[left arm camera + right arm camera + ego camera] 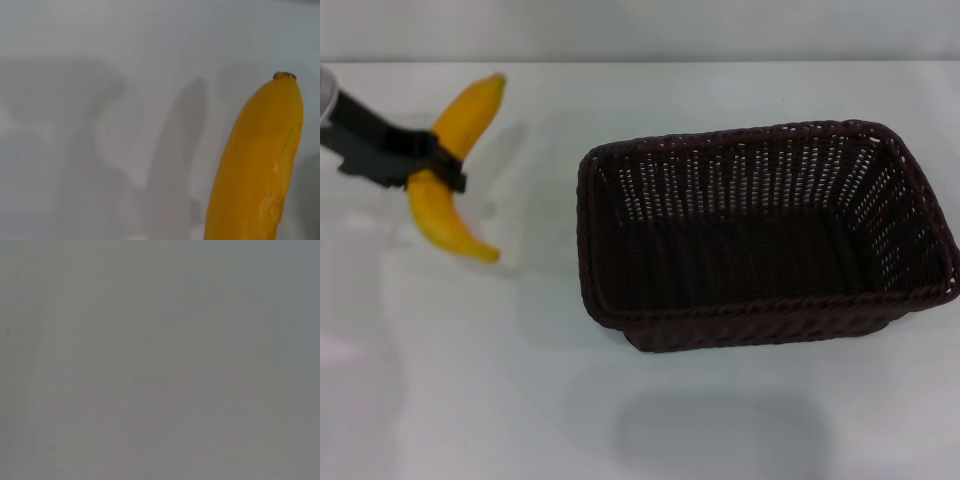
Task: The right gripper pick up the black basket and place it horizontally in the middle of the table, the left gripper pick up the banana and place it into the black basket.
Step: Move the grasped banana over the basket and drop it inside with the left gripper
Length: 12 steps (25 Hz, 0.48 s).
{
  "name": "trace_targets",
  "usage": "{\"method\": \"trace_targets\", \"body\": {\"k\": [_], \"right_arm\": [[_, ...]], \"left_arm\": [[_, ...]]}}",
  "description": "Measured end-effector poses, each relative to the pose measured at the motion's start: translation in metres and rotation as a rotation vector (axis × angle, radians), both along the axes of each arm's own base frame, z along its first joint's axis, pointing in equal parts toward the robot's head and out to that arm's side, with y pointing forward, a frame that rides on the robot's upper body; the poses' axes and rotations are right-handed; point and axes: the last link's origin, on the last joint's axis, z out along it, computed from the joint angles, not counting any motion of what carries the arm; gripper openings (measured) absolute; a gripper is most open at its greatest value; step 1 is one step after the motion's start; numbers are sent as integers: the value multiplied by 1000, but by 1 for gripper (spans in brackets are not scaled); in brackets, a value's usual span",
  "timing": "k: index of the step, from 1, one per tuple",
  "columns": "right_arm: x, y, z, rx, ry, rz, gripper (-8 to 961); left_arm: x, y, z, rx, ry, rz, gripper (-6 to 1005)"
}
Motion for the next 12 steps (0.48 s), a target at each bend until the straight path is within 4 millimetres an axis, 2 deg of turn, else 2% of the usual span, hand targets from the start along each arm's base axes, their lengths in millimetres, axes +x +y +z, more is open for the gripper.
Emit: {"method": "trace_targets", "body": {"k": [5, 12], "right_arm": [[-1, 0, -1, -1, 2, 3, 700], [1, -2, -2, -6, 4, 2, 700]], "left_arm": [[49, 7, 3, -77, -72, -157, 528], [105, 4, -13, -213, -194, -370, 542]]}}
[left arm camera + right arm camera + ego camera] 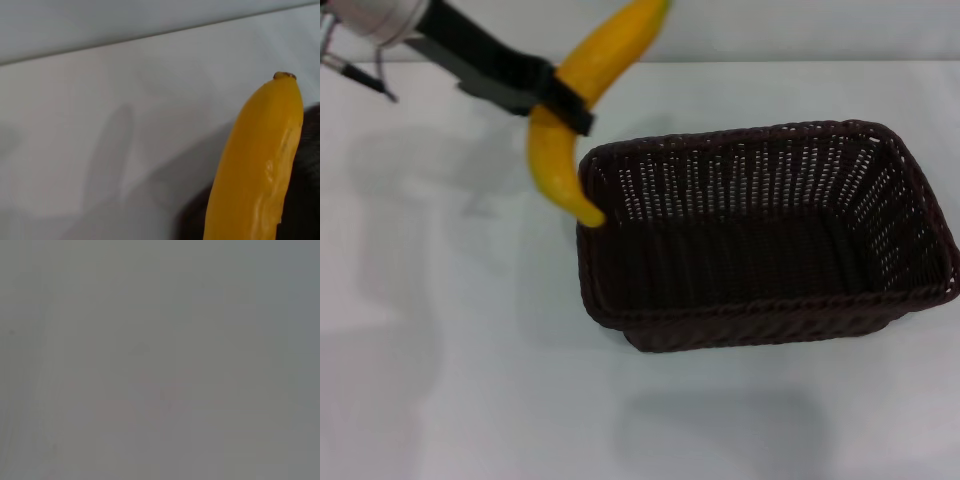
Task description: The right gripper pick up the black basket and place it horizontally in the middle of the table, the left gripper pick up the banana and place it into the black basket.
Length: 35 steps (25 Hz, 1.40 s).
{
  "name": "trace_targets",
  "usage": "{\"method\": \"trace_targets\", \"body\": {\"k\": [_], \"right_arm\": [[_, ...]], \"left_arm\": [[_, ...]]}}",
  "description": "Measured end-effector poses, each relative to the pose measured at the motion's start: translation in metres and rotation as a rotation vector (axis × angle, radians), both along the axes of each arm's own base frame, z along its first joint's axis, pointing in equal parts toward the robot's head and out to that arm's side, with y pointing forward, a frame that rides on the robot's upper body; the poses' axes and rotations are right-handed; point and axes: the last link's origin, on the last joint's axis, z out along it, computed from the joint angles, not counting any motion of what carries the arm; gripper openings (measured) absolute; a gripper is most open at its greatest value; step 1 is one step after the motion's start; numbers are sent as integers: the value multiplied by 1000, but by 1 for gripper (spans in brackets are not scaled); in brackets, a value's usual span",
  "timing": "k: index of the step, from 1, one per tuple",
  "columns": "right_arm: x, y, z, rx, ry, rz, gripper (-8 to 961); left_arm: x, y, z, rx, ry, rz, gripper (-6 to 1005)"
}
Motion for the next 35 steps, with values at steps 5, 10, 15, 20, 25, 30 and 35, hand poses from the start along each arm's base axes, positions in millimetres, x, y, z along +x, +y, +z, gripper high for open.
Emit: {"method": "trace_targets", "body": {"k": [5, 10, 15, 20, 25, 30, 35], "right_arm": [[2, -1, -3, -5, 13, -5, 700], [2, -3, -3, -5, 14, -3, 700], [2, -4, -4, -10, 12, -3, 700], [2, -5, -4, -11, 12, 1, 700], [0, -6, -4, -11, 16, 21, 700], [-3, -8, -5, -17, 17, 45, 700], [-3, -8, -5, -18, 15, 49, 700]], "left_arm": [[22, -7, -12, -79, -90, -84, 553], [32, -9, -18, -89, -139, -122, 563], [32, -10, -19, -94, -146, -165, 690], [22, -8, -10, -30, -163, -260, 826], [-3, -14, 15, 196, -239, -399, 859], [-45, -32, 39, 451, -341, -494, 878], [-102, -56, 54, 731, -358, -514, 875]]}}
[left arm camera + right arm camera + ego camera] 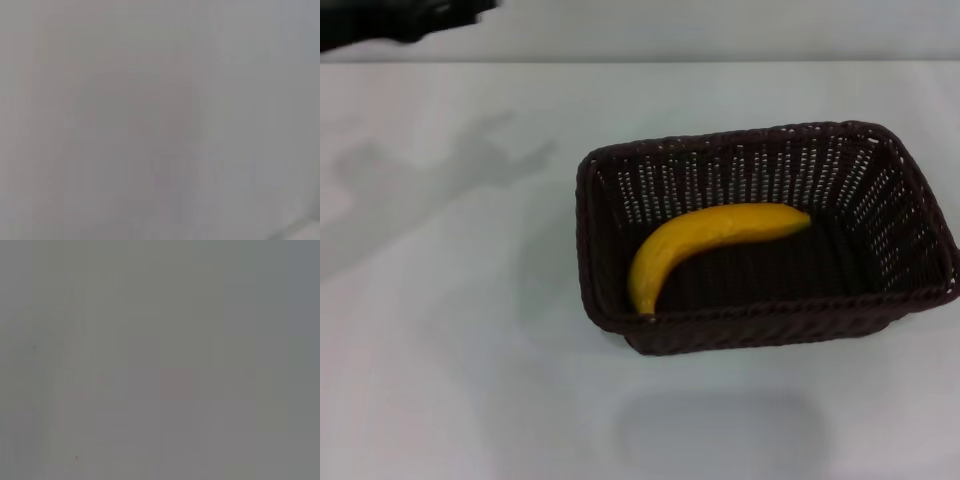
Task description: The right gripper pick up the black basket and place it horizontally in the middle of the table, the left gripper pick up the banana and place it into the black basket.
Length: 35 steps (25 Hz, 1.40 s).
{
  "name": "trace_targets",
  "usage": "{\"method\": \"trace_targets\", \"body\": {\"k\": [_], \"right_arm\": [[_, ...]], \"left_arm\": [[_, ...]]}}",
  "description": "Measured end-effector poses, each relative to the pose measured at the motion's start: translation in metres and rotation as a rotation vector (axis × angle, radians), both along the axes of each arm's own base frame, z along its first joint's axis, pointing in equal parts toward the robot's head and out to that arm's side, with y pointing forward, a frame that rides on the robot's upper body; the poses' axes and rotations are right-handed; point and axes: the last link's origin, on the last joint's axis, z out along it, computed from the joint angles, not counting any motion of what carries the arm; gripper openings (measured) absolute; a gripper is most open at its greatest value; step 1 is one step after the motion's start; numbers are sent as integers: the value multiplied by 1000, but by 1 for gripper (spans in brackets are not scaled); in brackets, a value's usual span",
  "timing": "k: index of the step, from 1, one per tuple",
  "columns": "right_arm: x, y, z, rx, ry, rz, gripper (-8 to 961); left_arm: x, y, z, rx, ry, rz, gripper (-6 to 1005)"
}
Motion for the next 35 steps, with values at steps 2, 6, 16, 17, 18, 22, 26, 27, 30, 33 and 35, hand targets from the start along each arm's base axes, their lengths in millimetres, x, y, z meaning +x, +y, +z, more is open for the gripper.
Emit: {"method": "trace_targets", "body": {"k": [2, 6, 16, 17, 18, 22, 26, 27, 30, 33, 35], "right_arm": [[0, 1, -1, 1, -5, 2, 700], [0, 1, -4, 1, -2, 1, 700], [1, 0, -4, 36, 59, -9, 700], [1, 1, -4, 39, 61, -9, 700], [1, 1, -4, 40, 63, -9, 700], [1, 2, -5, 51, 89, -15, 700], [2, 2, -9, 56, 97, -23, 700], [2, 2, -10, 57, 94, -24, 700], [3, 2, -12, 57, 93, -29, 700], [4, 2, -12, 60, 99, -35, 700], [4, 3, -11, 62, 100, -35, 700]], "left_arm": [[-12, -6, -1, 34, -6, 2, 873], [-54, -26, -8, 193, -73, -25, 869], [-109, -68, -31, 566, -255, 16, 851], [-110, -70, -32, 584, -258, 17, 848], [-111, -73, -35, 606, -261, 17, 846], [-115, -78, -37, 677, -231, 24, 836], [-122, -78, -39, 751, -223, 74, 730], [-122, -77, -40, 754, -229, 80, 696], [-120, -74, -42, 748, -257, 90, 586], [-118, -69, -44, 735, -260, 94, 463], [-117, -66, -46, 725, -264, 96, 345]]}}
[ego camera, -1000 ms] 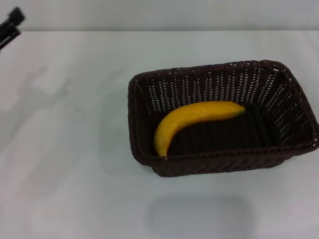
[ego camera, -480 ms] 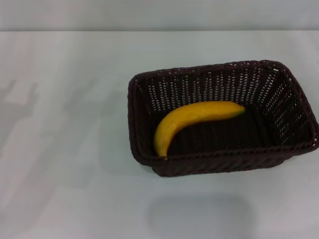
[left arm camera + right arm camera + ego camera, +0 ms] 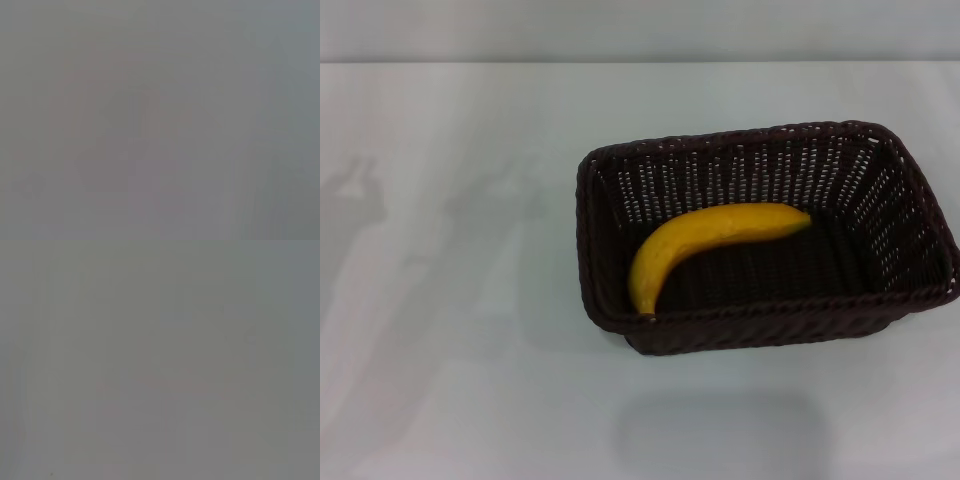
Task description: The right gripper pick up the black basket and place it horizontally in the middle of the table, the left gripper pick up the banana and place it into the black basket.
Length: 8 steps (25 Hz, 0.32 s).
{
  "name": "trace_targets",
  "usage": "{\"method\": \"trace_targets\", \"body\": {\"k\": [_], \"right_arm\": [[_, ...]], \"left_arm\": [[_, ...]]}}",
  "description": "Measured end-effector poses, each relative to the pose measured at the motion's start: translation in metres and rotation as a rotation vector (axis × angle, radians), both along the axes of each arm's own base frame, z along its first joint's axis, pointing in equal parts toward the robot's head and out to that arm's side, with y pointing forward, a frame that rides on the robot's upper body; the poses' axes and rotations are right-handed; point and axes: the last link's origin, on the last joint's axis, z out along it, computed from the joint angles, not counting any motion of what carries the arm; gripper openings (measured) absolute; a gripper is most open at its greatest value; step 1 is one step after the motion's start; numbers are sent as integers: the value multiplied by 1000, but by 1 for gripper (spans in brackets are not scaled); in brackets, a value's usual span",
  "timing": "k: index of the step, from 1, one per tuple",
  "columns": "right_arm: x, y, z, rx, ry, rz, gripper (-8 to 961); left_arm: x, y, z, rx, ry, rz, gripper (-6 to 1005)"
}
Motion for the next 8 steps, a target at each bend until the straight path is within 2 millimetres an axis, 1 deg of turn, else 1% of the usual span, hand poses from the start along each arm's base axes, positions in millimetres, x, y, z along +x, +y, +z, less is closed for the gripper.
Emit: {"method": "trace_targets", "body": {"k": [2, 7, 8], "right_arm": [[0, 0, 0, 2, 1, -1, 700], [0, 0, 0, 2, 3, -2, 700], [0, 0, 0, 2, 3, -2, 700]], "left_arm": [[1, 2, -2, -7, -3, 0, 191], [1, 3, -3, -18, -13, 0, -2], [2, 4, -4, -25, -22, -3, -2]]}}
